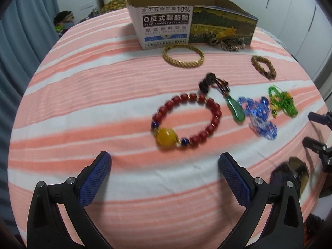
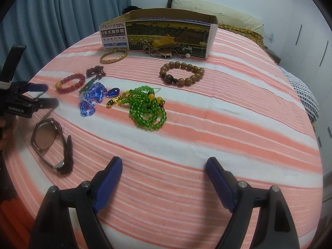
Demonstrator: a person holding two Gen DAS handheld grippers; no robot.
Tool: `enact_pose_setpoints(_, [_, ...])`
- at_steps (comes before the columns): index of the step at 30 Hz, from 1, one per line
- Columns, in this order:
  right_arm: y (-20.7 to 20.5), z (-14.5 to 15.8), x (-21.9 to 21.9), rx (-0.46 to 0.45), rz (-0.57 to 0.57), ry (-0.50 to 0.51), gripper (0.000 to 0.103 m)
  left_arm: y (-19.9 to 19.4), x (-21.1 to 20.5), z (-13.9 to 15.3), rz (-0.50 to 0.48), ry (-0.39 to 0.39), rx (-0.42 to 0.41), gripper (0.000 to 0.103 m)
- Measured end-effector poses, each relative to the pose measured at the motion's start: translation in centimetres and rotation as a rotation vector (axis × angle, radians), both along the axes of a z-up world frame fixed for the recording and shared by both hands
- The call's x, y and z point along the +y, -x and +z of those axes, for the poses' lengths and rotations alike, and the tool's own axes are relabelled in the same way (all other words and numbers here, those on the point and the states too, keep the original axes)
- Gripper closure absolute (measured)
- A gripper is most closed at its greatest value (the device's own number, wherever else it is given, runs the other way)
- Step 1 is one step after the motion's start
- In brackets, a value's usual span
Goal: Organize jewelry
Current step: 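Grasp the red-bead bracelet with the left tool while the right grasps the green bead strand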
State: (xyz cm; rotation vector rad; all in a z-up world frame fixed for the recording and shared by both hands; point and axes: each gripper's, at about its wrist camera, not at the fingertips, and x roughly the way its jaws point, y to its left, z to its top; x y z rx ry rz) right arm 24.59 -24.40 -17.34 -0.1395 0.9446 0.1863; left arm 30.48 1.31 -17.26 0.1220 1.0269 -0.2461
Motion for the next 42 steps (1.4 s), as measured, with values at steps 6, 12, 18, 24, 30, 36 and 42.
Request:
enact_pose_setpoints(6, [-1.6, 0.0, 0.2, 0.009, 0.033, 0.003, 0.018, -1.4, 0.1, -0.1, -0.040, 0.006, -0.024, 0.000])
enact_pose_setpoints(12, [-3.6, 0.0, 0.7, 0.012, 0.062, -0.002, 0.018, -0.9, -0.6, 0.5, -0.118, 0.047, -0.079, 0.030])
enact_pose_setpoints(18, [-5.3, 0.0, 1.6, 0.003, 0.096, -0.007, 0.018, -0.4, -0.6, 0.9, -0.135, 0.087, -0.111, 0.080])
enact_pose_setpoints(24, [-6.0, 0.1, 2.7, -0.028, 0.124, -0.010, 0.046, -0.1, 0.5, 0.8, -0.095, 0.158, -0.113, 0.088])
enact_pose_setpoints(30, [-5.6, 0.8, 2.3, -0.013, 0.100, -0.061, 0.087, 0.5, 0.4, 1.3, -0.063, 0.159, -0.137, 0.098])
enact_pose_setpoints(36, [-3.4, 3.3, 1.8, -0.058, 0.081, -0.098, 0.088, 1.3, 1.1, 1.7, -0.058, 0.170, -0.123, 0.098])
enact_pose_setpoints(42, [-1.7, 5.6, 0.8, -0.099, 0.051, -0.127, 0.088, 2.4, 2.3, 2.8, -0.025, 0.223, -0.134, 0.098])
